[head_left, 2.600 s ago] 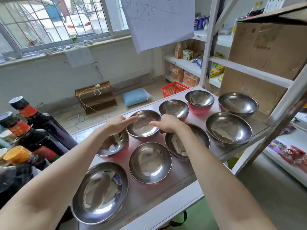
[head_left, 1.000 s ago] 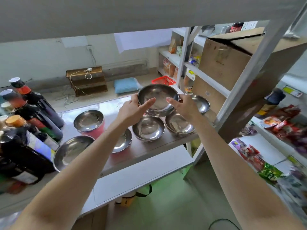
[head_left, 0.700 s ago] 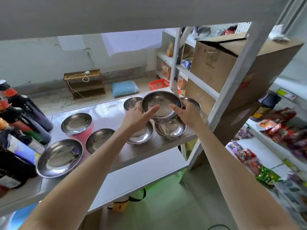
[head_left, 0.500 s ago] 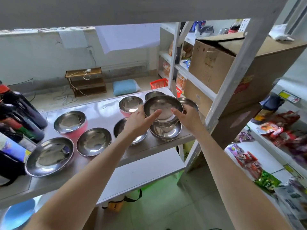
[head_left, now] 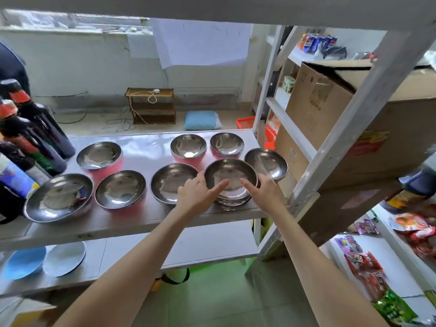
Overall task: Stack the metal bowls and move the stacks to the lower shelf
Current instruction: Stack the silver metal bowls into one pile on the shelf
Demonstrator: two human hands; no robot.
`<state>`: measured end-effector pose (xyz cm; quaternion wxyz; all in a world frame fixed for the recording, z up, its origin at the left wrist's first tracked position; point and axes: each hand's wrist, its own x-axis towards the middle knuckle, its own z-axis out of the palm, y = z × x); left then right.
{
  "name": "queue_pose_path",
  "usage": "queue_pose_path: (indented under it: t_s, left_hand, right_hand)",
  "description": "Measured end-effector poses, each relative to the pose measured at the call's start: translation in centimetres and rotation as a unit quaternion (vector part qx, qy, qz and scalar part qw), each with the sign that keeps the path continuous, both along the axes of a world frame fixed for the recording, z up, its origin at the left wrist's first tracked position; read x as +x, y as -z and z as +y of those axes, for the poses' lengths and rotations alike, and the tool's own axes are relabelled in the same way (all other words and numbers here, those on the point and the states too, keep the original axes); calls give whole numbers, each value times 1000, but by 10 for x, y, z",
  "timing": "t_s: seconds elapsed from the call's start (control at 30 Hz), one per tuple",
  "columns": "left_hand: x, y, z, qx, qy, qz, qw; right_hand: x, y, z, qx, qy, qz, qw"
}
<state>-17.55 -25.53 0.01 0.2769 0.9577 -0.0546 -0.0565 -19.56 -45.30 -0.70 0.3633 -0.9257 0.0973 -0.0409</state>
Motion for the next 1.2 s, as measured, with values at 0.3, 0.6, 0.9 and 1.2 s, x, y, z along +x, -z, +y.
queue_pose_path:
  t_s: [0.3,0.6,0.9,1.2]
  left_hand:
    - [-3,17,-5,57,8,-32,998]
    - [1,21,-3,97,10,-44,994]
    - [8,20,0,106,12,-33,994]
    - [1,-7,12,244,56,-148,957]
  right_hand:
    - [-4,26,-1,-69,27,19,997]
    - [-5,26,6,30,21,9,999]
    - [-8,30,13,47,12,23,999]
    - [-32,-3,6,-173,-15,10,985]
